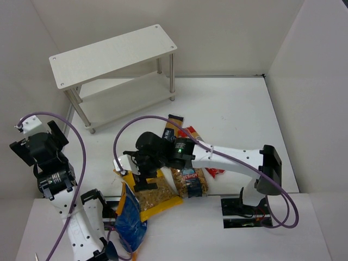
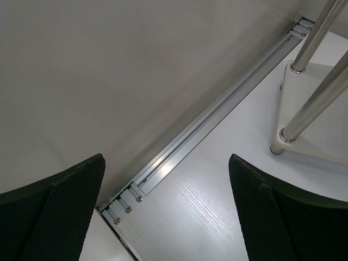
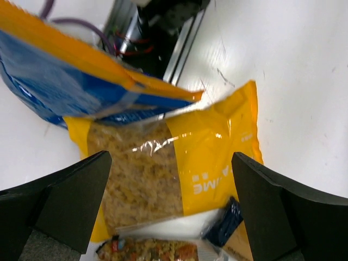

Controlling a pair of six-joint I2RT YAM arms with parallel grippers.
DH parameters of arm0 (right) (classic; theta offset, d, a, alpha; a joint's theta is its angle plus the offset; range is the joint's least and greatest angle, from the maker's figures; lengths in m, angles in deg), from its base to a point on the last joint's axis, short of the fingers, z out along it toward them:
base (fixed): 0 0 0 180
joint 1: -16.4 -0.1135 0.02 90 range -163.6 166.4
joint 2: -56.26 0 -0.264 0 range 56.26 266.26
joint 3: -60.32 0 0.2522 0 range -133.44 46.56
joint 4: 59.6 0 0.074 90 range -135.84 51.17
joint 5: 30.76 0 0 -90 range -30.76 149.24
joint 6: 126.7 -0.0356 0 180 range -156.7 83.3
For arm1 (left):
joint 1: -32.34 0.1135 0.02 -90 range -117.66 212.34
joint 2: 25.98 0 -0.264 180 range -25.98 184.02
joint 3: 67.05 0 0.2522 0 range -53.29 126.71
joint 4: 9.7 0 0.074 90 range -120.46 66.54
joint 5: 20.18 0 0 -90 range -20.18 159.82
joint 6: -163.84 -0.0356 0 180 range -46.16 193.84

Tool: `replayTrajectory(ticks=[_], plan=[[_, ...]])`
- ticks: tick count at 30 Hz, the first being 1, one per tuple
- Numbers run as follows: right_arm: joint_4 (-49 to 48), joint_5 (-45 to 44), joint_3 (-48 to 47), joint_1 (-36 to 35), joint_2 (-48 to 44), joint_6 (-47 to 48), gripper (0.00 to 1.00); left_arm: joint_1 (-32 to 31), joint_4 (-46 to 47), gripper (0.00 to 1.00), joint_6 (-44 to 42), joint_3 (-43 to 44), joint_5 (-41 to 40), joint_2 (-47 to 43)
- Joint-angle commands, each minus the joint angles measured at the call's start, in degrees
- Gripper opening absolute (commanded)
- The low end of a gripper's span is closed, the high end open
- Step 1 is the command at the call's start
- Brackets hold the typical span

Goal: Place and organize the pasta boxes and bags onto the shelf

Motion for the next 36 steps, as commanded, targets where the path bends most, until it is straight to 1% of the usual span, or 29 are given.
replayTrajectory(ticks=[1,3,6,7,8,11,12,21,27,31,36], plan=[[-1.7,7.0,-5.7,0.1,0.6,-2.6,1.00,1.3,2.4,1.00,1.6,-0.2,0.2,-0.3],[0.1,9.3,-7.5,0.1,0.6,-3.1,1.00,1.8,2.9,1.00,1.6,-0.2,0.2,-0.3],[2.3,15.6,-9.6,0.1,0.1,-3.1,1.00,2.3,2.9,1.00,1.6,-0.2,0.7,-0.3],[2.3,17.6,-9.6,0.1,0.1,-2.6,1.00,2.3,2.9,1.00,1.6,-0.2,0.7,-0.3],[2.8,21.5,-9.6,-0.4,0.1,-2.6,1.00,2.3,2.9,1.00,1.6,-0.2,0.7,-0.3],[2.8,27.9,-9.0,-0.4,0.6,-2.1,1.00,2.9,2.9,1.00,1.6,-0.2,1.2,-0.3],[2.8,28.8,-9.0,-0.4,1.5,-2.1,1.00,2.9,2.9,1.00,1.6,-0.7,1.2,-0.3],[2.8,33.6,-9.6,-2.2,7.1,-1.6,1.00,3.4,2.9,1.00,1.1,-0.7,2.9,-1.4],[2.2,33.6,-10.7,-2.2,10.4,-2.7,1.00,3.4,2.9,1.00,1.1,-0.7,3.5,-2.0],[2.2,32.9,-14.0,-2.2,13.0,-4.6,1.00,3.4,2.9,1.00,1.1,-0.7,4.1,-2.0],[2.9,35.6,-17.1,-2.7,16.0,-5.7,1.00,3.4,2.9,1.00,1.1,-0.7,4.1,-2.5]])
